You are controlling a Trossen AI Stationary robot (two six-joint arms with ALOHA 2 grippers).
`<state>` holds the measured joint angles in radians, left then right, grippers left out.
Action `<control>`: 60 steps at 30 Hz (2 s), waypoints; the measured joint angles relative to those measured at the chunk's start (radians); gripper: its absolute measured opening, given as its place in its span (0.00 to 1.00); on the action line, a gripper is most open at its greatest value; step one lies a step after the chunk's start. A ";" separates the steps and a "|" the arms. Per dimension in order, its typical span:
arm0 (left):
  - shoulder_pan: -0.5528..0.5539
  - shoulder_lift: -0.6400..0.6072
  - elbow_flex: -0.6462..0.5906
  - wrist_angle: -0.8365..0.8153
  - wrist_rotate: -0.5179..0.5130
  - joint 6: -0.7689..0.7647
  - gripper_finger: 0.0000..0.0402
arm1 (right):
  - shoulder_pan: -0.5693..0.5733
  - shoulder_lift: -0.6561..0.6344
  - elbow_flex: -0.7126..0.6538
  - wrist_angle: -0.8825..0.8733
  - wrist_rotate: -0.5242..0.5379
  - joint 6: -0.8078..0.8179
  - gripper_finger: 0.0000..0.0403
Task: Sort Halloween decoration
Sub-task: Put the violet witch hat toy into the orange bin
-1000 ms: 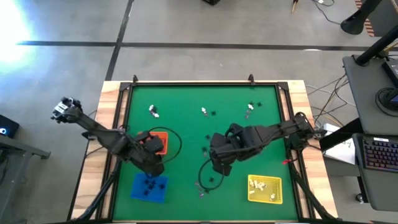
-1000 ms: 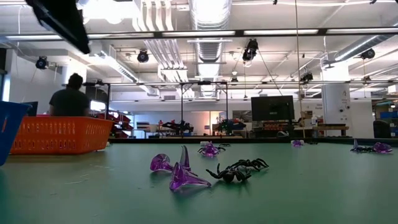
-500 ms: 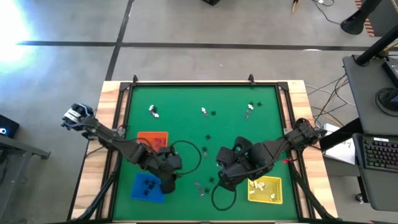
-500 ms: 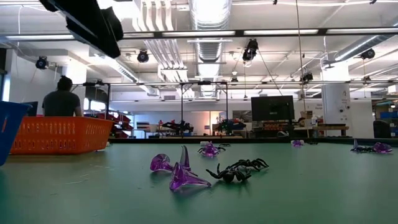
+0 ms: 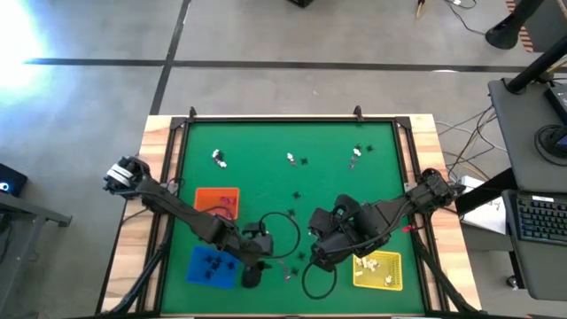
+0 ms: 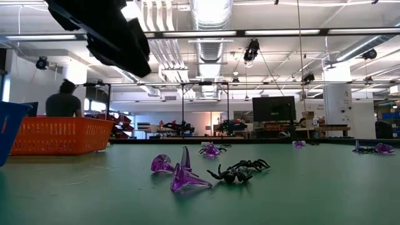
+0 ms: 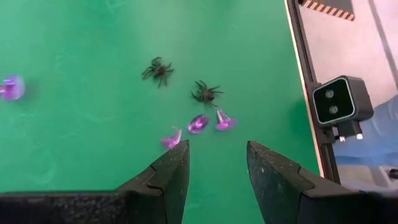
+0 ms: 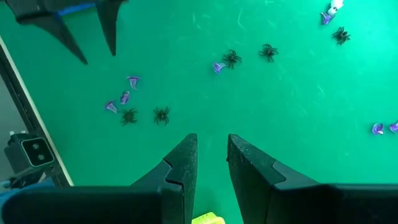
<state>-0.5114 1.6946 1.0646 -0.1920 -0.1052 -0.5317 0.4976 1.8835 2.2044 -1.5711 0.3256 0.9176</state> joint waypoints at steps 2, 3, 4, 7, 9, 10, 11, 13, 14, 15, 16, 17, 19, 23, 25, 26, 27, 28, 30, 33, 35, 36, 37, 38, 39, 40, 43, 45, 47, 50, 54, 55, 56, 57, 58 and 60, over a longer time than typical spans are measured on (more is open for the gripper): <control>0.000 0.032 0.015 0.006 0.024 0.011 0.35 | 0.000 0.000 0.000 0.000 0.000 0.000 0.20; 0.000 0.052 0.026 0.006 0.030 0.024 0.35 | 0.000 0.000 0.000 0.000 0.000 0.000 0.20; 0.000 0.069 0.039 0.002 0.038 0.041 0.35 | 0.000 0.000 0.000 0.000 0.000 0.000 0.20; 0.002 0.121 0.085 0.000 0.040 0.083 0.35 | 0.000 0.001 0.000 0.000 0.000 -0.002 0.20; 0.006 0.149 0.114 -0.011 0.040 0.106 0.35 | 0.000 0.001 0.000 0.000 0.000 -0.002 0.20; 0.009 0.162 0.126 -0.016 0.040 0.114 0.35 | 0.000 0.001 0.000 0.000 0.000 -0.003 0.20; 0.012 0.173 0.136 -0.020 0.040 0.122 0.35 | 0.000 0.001 0.000 0.000 0.000 -0.003 0.20; 0.017 0.190 0.155 -0.037 0.040 0.142 0.35 | 0.000 0.001 0.000 0.000 -0.001 -0.005 0.20; 0.021 0.196 0.164 -0.047 0.039 0.151 0.35 | 0.000 0.001 0.000 0.000 -0.001 -0.010 0.20; 0.023 0.201 0.170 -0.056 0.039 0.157 0.35 | 0.000 0.001 0.000 0.000 -0.001 -0.012 0.20; 0.027 0.205 0.173 -0.061 0.040 0.163 0.35 | 0.000 0.001 0.000 0.000 -0.002 -0.012 0.20; 0.031 0.209 0.173 -0.062 0.041 0.168 0.35 | 0.000 0.001 0.000 0.000 -0.003 -0.012 0.20; 0.038 0.217 0.170 -0.064 0.058 0.175 0.35 | 0.000 0.001 0.000 0.000 -0.003 -0.012 0.20; 0.047 0.229 0.166 -0.063 0.090 0.181 0.35 | 0.000 0.001 0.000 -0.001 -0.003 -0.011 0.20; 0.049 0.233 0.165 -0.057 0.090 0.187 0.35 | 0.000 0.001 0.000 -0.001 -0.003 -0.011 0.20; 0.050 0.233 0.165 -0.049 0.090 0.188 0.35 | 0.000 0.001 0.000 -0.001 -0.003 -0.011 0.20; 0.052 0.235 0.165 -0.045 0.091 0.192 0.35 | 0.000 0.001 0.000 -0.001 -0.003 -0.011 0.20; 0.054 0.235 0.166 -0.045 0.093 0.200 0.35 | 0.000 0.001 0.000 -0.001 -0.003 -0.011 0.20; 0.059 0.240 0.166 -0.045 0.092 0.215 0.35 | 0.000 0.001 0.000 -0.001 -0.003 -0.010 0.20; 0.067 0.242 0.166 -0.047 0.092 0.220 0.35 | 0.000 0.001 0.000 -0.001 -0.003 -0.008 0.20; 0.070 0.242 0.166 -0.045 0.096 0.221 0.35 | 0.000 0.001 0.000 -0.001 -0.003 -0.008 0.20; 0.072 0.242 0.166 -0.044 0.097 0.223 0.35 | 0.000 0.001 0.000 -0.001 -0.003 -0.008 0.20; 0.072 0.242 0.166 -0.042 0.097 0.227 0.35 | 0.000 0.001 0.000 -0.001 -0.003 -0.008 0.20; 0.073 0.242 0.166 -0.035 0.097 0.230 0.35 | 0.000 0.001 0.000 -0.001 -0.003 -0.006 0.20; 0.073 0.242 0.166 -0.028 0.097 0.232 0.35 | 0.000 0.001 0.000 -0.001 -0.003 0.001 0.20; 0.074 0.242 0.166 -0.024 0.097 0.232 0.35 | 0.000 0.001 0.000 -0.001 -0.003 0.006 0.20; 0.075 0.242 0.165 -0.017 0.097 0.232 0.34 | 0.000 0.001 0.000 -0.001 -0.003 0.015 0.20; 0.075 0.242 0.164 -0.016 0.098 0.232 0.33 | 0.000 0.001 0.000 -0.001 -0.003 0.017 0.20; 0.075 0.247 0.164 -0.011 0.098 0.227 0.31 | 0.000 0.001 0.000 -0.001 -0.003 0.022 0.20; 0.075 0.261 0.164 -0.004 0.101 0.210 0.28 | 0.000 0.001 0.000 0.001 -0.003 0.034 0.20; 0.075 0.295 0.164 0.014 0.149 0.195 0.25 | 0.000 0.001 0.000 0.002 -0.003 0.042 0.20; 0.075 0.301 0.164 0.014 0.151 0.189 0.25 | 0.000 0.001 0.000 0.002 -0.003 0.043 0.20; 0.075 0.304 0.164 0.012 0.151 0.184 0.25 | 0.000 0.001 0.000 0.002 -0.003 0.043 0.20; 0.076 0.305 0.164 0.010 0.151 0.182 0.25 | 0.000 0.001 0.000 0.002 -0.003 0.044 0.20; 0.076 0.306 0.166 0.010 0.151 0.182 0.25 | 0.000 0.001 0.000 0.002 -0.003 0.044 0.20; 0.077 0.306 0.172 0.013 0.151 0.184 0.25 | 0.000 0.001 0.000 0.001 -0.003 0.044 0.20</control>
<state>-0.4343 2.0003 1.2364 -0.1791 0.0459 -0.3482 0.4973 1.8847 2.2047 -1.5703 0.3229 0.9619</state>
